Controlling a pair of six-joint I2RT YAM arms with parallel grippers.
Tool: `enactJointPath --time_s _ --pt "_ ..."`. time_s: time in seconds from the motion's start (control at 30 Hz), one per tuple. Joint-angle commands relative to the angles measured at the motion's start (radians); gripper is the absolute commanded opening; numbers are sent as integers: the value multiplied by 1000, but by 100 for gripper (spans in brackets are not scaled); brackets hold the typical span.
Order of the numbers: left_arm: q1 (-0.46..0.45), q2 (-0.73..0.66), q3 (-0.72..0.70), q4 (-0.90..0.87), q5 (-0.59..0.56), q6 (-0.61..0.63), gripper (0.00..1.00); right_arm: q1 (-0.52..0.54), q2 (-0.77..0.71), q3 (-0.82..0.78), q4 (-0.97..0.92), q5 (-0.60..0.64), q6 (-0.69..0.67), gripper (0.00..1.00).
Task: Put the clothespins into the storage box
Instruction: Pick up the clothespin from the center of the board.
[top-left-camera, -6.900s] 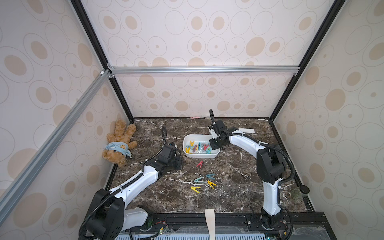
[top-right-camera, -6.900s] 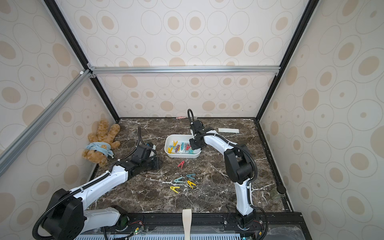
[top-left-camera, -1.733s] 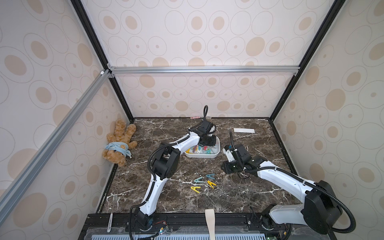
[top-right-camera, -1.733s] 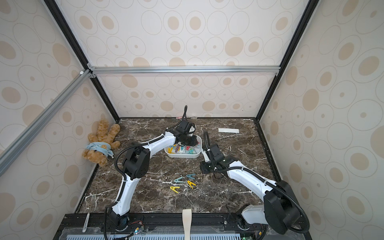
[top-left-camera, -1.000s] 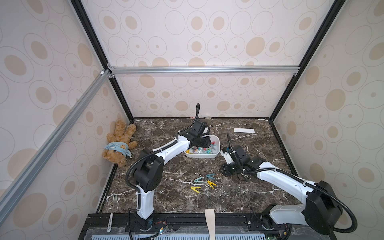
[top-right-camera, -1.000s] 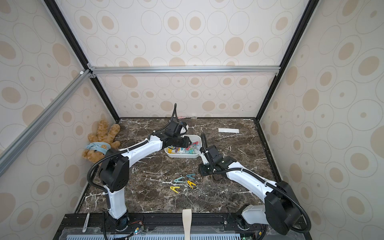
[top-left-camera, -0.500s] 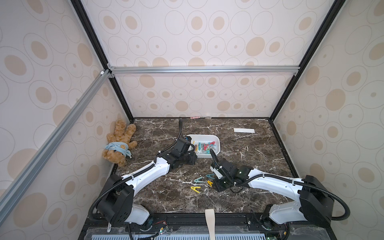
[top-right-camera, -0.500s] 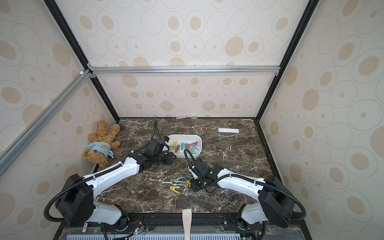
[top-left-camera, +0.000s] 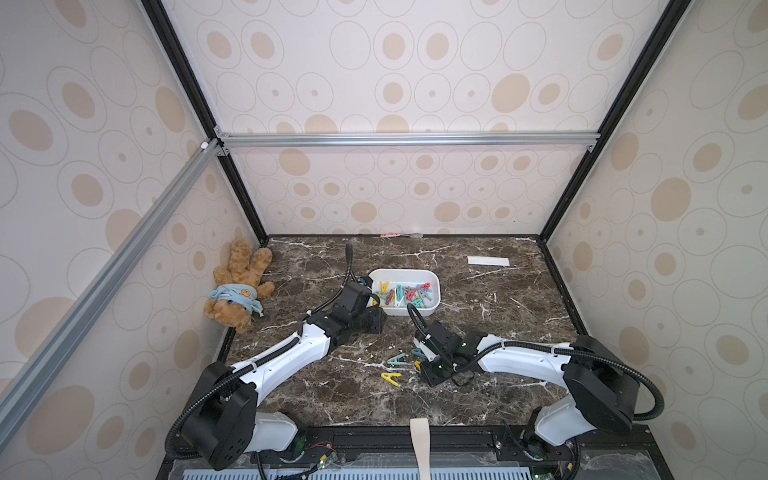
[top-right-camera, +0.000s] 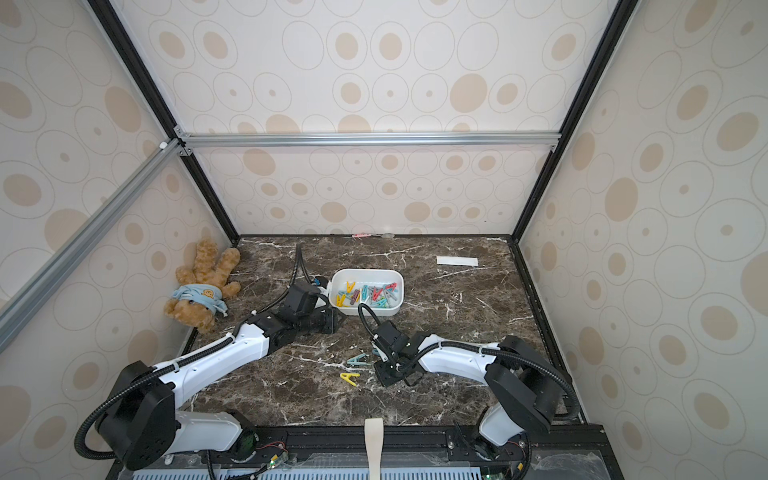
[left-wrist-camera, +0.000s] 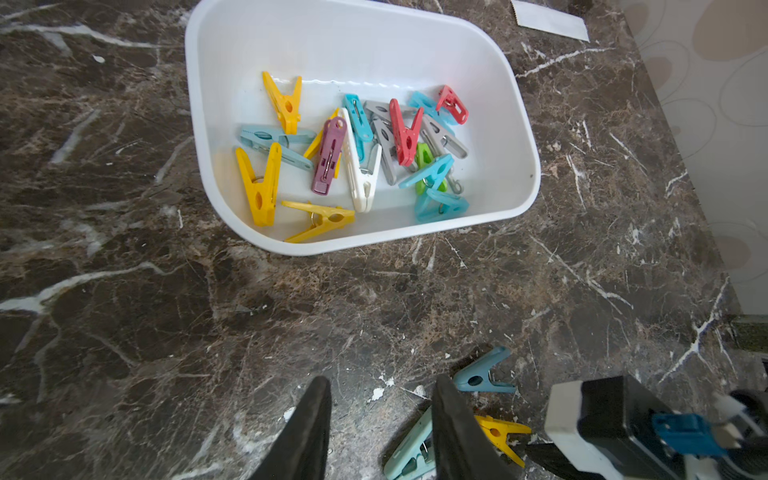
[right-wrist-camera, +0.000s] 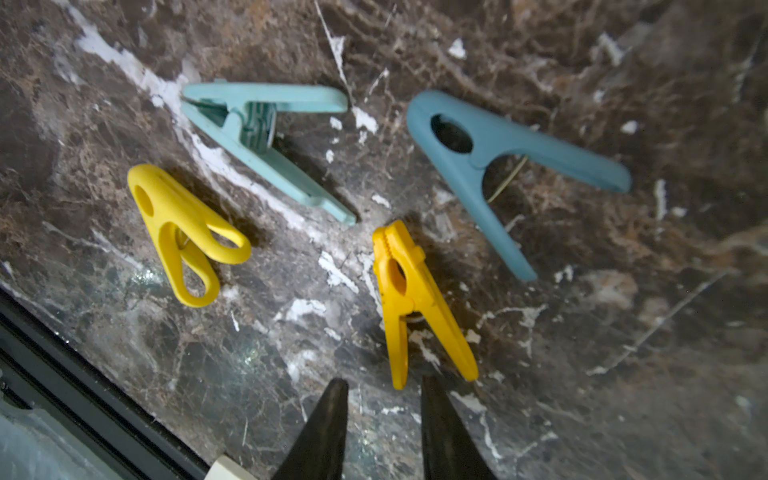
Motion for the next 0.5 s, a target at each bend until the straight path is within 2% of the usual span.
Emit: enactJointPath --time_s 0.0,0.2,0.47 --pt "7 6 -5 21 4 -10 41 2 29 30 2 20 -15 31" --pt "10 0 -10 9 1 -5 41 2 66 40 10 32 -25 29" --pt "16 -8 -11 -1 -8 -3 41 2 87 46 -4 48 -36 16"
